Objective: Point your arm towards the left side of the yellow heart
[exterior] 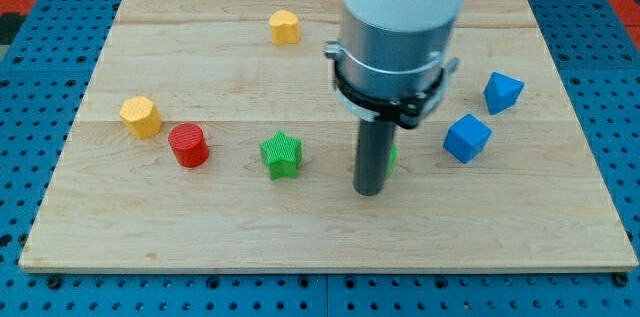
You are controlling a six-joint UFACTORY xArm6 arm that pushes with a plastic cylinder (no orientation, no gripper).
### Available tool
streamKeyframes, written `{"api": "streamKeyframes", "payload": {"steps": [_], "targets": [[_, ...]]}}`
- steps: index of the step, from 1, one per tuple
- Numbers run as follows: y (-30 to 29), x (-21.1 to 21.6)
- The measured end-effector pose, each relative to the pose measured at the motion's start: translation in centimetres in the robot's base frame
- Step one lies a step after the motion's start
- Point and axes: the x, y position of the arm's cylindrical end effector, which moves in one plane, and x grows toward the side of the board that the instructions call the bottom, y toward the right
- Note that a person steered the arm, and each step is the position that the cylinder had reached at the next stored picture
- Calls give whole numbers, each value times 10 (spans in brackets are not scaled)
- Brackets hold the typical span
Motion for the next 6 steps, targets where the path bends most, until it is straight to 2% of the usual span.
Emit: {"api": "streamKeyframes", "payload": {"steps": [1,2,4,5,6], "targets": [[-49,46],[-132,6],[-232,-3],[-220,-32],[-233,-35]]}}
